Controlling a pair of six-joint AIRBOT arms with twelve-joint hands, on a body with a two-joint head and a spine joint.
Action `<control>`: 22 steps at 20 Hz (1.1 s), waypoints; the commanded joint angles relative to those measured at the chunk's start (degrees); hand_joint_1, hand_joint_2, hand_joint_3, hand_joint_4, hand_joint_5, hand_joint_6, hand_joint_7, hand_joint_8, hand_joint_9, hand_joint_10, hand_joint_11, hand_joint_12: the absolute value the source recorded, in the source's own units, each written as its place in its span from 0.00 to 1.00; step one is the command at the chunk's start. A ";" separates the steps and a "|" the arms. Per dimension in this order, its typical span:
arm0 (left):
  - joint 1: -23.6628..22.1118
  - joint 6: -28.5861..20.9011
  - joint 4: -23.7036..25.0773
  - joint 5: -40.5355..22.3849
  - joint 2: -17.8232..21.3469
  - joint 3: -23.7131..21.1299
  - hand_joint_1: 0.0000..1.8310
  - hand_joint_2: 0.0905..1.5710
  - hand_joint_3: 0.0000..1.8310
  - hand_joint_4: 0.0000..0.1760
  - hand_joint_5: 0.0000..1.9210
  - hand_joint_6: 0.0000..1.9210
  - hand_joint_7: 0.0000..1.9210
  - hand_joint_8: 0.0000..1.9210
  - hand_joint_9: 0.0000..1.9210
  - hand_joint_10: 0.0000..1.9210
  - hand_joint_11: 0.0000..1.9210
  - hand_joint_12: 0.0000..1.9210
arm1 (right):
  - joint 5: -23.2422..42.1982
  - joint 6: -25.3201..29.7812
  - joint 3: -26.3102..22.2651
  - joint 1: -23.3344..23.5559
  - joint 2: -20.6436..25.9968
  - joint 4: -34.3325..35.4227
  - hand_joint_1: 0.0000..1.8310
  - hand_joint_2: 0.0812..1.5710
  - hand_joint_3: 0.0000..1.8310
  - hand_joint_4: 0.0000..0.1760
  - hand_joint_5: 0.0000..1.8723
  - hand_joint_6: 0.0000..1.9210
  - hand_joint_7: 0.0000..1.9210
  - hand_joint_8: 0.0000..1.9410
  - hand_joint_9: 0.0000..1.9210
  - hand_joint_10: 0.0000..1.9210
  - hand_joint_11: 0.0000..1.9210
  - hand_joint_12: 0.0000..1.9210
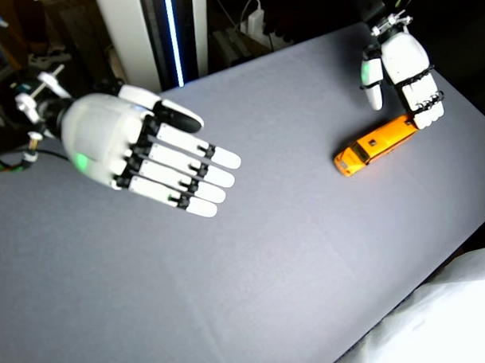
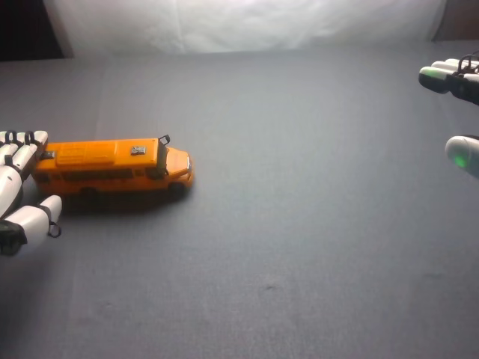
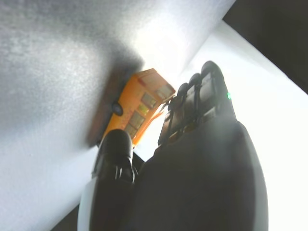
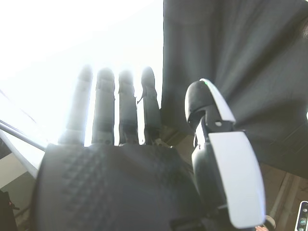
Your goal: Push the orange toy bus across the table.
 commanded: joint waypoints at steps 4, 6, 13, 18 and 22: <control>-0.58 1.33 0.36 -4.82 -0.43 0.29 0.00 1.00 0.07 0.00 0.00 0.00 0.00 0.00 0.00 0.00 0.00 0.00 | 7.14 0.49 0.44 0.67 -0.09 0.47 0.26 0.87 0.00 0.00 0.21 0.00 0.16 0.00 0.14 0.00 0.09 0.12; -0.57 1.36 -0.23 -5.39 -0.43 0.27 0.00 1.00 0.08 0.00 0.00 0.00 0.00 0.00 0.00 0.00 0.00 0.00 | 7.14 0.49 0.44 0.54 -0.11 0.47 0.25 0.88 0.00 0.00 0.21 0.00 0.17 0.00 0.14 0.00 0.09 0.13; -0.56 1.34 -0.75 -10.26 0.11 -1.26 0.00 1.00 0.04 0.00 0.00 0.00 0.00 0.00 0.00 0.00 0.00 0.00 | 7.14 0.49 0.44 0.42 -0.19 0.48 0.24 0.87 0.00 0.00 0.22 0.00 0.17 0.00 0.13 0.00 0.08 0.13; -0.49 1.26 0.01 -15.48 1.97 -3.63 0.00 1.00 0.02 0.00 0.00 0.00 0.00 0.00 0.00 0.00 0.00 0.00 | 7.14 0.49 0.41 0.33 -0.27 0.49 0.23 0.87 0.00 0.00 0.21 0.00 0.17 0.00 0.13 0.00 0.08 0.14; -0.14 1.26 -0.68 -15.36 2.17 -3.59 0.00 1.00 0.02 0.00 0.00 0.00 0.00 0.00 0.00 0.00 0.00 0.00 | 7.14 0.60 0.41 0.31 -0.28 0.50 0.24 0.87 0.00 0.00 0.22 0.00 0.18 0.00 0.14 0.00 0.07 0.16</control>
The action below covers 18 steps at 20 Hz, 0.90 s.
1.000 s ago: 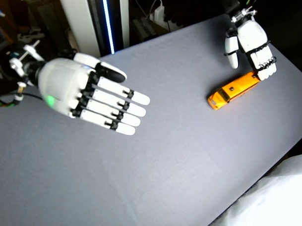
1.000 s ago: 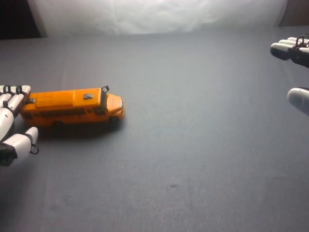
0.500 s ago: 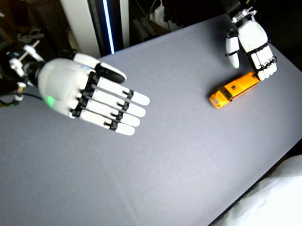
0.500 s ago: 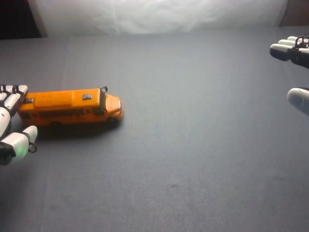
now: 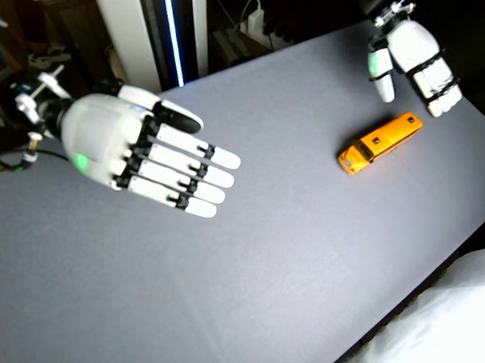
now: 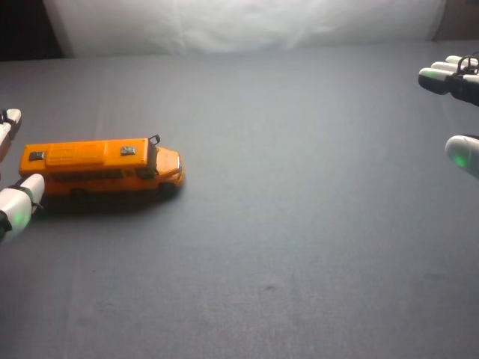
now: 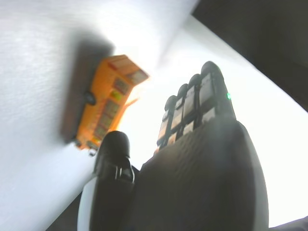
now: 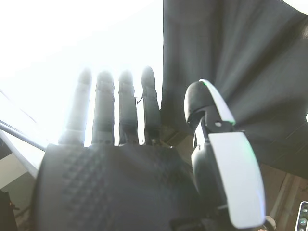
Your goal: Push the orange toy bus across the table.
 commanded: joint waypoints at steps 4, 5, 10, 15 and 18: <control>0.25 0.26 0.68 -5.99 0.62 0.04 0.00 1.00 0.03 0.00 0.00 0.00 0.00 0.00 0.00 0.00 0.00 0.00 | 7.14 0.67 0.27 0.25 -0.13 0.57 0.22 0.88 0.00 0.00 0.21 0.00 0.18 0.00 0.13 0.00 0.07 0.16; 0.45 0.27 0.02 -5.76 0.70 0.23 0.00 1.00 0.03 0.00 0.00 0.00 0.00 0.00 0.00 0.00 0.00 0.00 | 7.14 0.68 0.27 0.25 -0.13 0.57 0.22 0.88 0.00 0.00 0.21 0.00 0.18 0.00 0.14 0.00 0.06 0.19; 2.74 0.28 -4.11 -3.39 0.46 1.49 0.00 1.00 0.04 0.00 0.00 0.00 0.00 0.00 0.00 0.00 0.00 0.00 | 7.14 0.73 0.26 0.22 -0.16 0.57 0.23 0.88 0.00 0.00 0.22 0.00 0.19 0.00 0.15 0.00 0.05 0.23; 4.21 0.28 -7.07 -2.89 0.27 2.02 0.00 1.00 0.05 0.00 0.00 0.00 0.00 0.00 0.00 0.00 0.00 0.00 | 7.14 0.79 0.25 0.16 -0.18 0.59 0.25 0.88 0.00 0.00 0.22 0.00 0.19 0.00 0.14 0.00 0.04 0.23; 4.62 0.29 -6.82 -1.33 -0.31 2.40 0.00 1.00 0.03 0.00 0.00 0.00 0.00 0.00 0.00 0.00 0.00 0.00 | 7.14 0.79 0.26 0.17 -0.29 0.59 0.25 0.88 0.00 0.00 0.22 0.00 0.19 0.00 0.14 0.00 0.04 0.23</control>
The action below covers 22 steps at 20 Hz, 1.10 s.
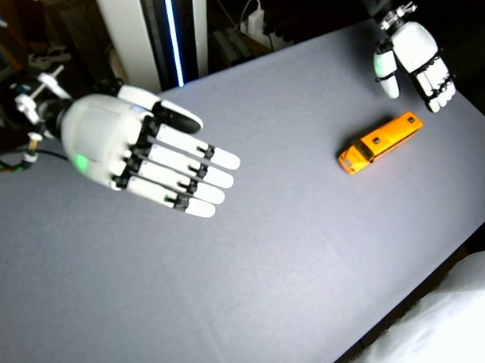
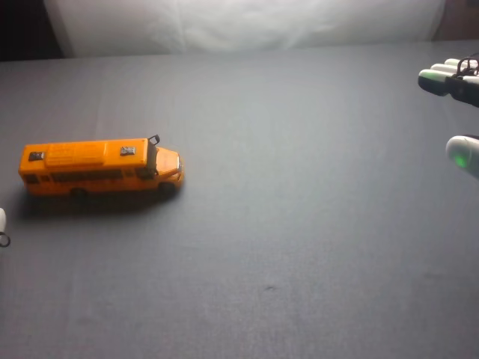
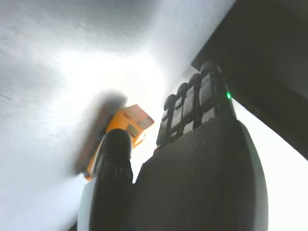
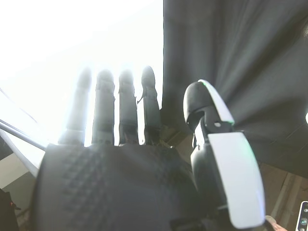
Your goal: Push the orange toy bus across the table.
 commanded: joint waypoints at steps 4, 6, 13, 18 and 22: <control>-0.26 0.17 3.78 -4.09 -1.13 0.62 0.00 1.00 0.05 0.00 0.00 0.00 0.00 0.00 0.00 0.00 0.00 0.00 | 7.00 0.60 0.29 0.25 -0.16 0.54 0.23 0.88 0.00 0.00 0.22 0.00 0.18 0.00 0.14 0.00 0.04 0.24; -0.41 0.17 4.57 -3.75 -1.69 0.64 0.00 1.00 0.07 0.00 0.00 0.00 0.00 0.00 0.00 0.00 0.00 0.00 | 7.00 0.60 0.29 0.25 -0.24 0.54 0.23 0.88 0.00 0.00 0.22 0.00 0.19 0.00 0.15 0.00 0.05 0.24; -3.98 0.16 11.84 -2.40 -3.82 0.10 0.00 1.00 0.07 0.00 0.00 0.00 0.00 0.00 0.00 0.00 0.00 0.00 | 6.90 0.60 0.36 0.25 -0.32 0.54 0.24 0.88 0.00 0.00 0.22 0.00 0.18 0.00 0.14 0.00 0.04 0.24; -6.52 0.16 17.42 -4.27 -5.25 -1.73 0.00 1.00 0.07 0.00 0.00 0.00 0.00 0.00 0.00 0.00 0.00 0.00 | 6.90 0.60 0.39 0.15 -0.43 0.54 0.24 0.88 0.00 0.00 0.22 0.00 0.18 0.00 0.15 0.00 0.05 0.24; -6.72 0.16 19.30 -5.96 -4.99 -3.07 0.00 1.00 0.09 0.00 0.00 0.00 0.00 0.00 0.00 0.00 0.00 0.00 | 6.90 0.60 0.46 0.13 -0.45 0.55 0.21 0.87 0.00 0.00 0.21 0.00 0.17 0.00 0.13 0.00 0.04 0.23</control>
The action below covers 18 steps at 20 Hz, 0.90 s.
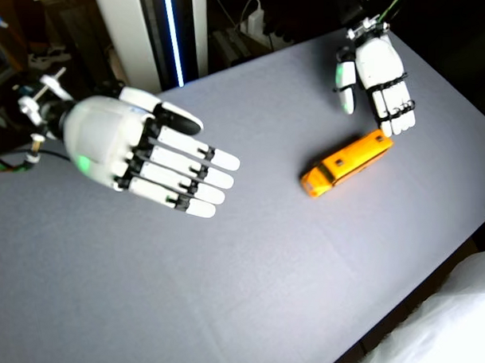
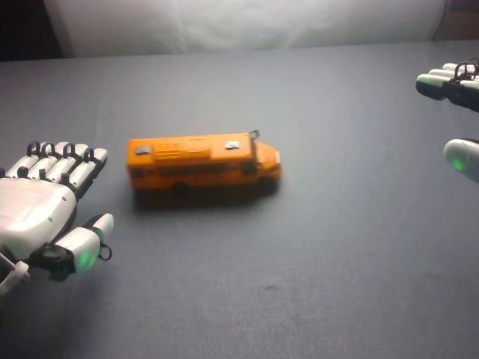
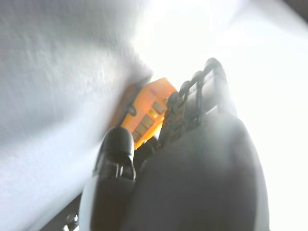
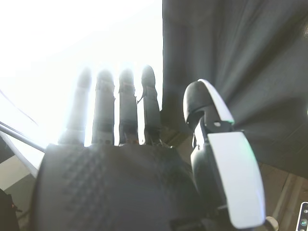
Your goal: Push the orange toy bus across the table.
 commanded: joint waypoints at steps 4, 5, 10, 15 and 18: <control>-0.43 0.20 1.41 -9.02 1.18 -0.78 0.00 1.00 0.10 0.00 0.00 0.00 0.00 0.00 0.00 0.00 0.00 0.00 | 7.18 0.58 0.26 0.22 -0.10 0.42 0.24 0.88 0.00 0.00 0.21 0.00 0.17 0.00 0.14 0.00 0.06 0.22; -0.08 -0.32 1.74 -10.67 1.85 -1.56 0.00 1.00 0.09 0.00 0.00 0.00 0.00 0.00 0.00 0.00 0.00 0.00 | 7.19 0.58 0.26 0.22 -0.09 0.58 0.24 0.88 0.00 0.00 0.21 0.00 0.17 0.00 0.15 0.00 0.07 0.22; 1.66 -13.74 10.47 -19.57 3.74 -3.19 0.00 0.99 0.02 0.00 0.02 0.00 0.01 0.00 0.00 0.00 0.01 0.00 | 9.17 0.59 0.20 0.22 -0.02 2.18 0.28 0.86 0.00 0.15 0.19 0.00 0.15 0.00 0.15 0.00 0.13 0.11; 1.64 -21.31 21.22 -31.98 6.20 -5.71 0.00 0.95 0.00 0.00 0.00 0.00 0.00 0.00 0.00 0.00 0.00 0.00 | 16.70 0.59 -0.57 0.22 1.45 3.43 0.41 0.88 0.00 0.22 0.10 0.00 0.15 0.00 0.20 0.01 0.16 0.07; 1.63 -22.44 24.96 -34.88 6.24 -6.74 0.00 0.93 0.00 0.00 0.00 0.00 0.00 0.00 0.00 0.00 0.00 0.00 | 19.77 0.58 -0.96 0.22 1.54 4.10 0.47 0.89 0.00 0.03 0.09 0.00 0.21 0.00 0.26 0.01 0.22 0.10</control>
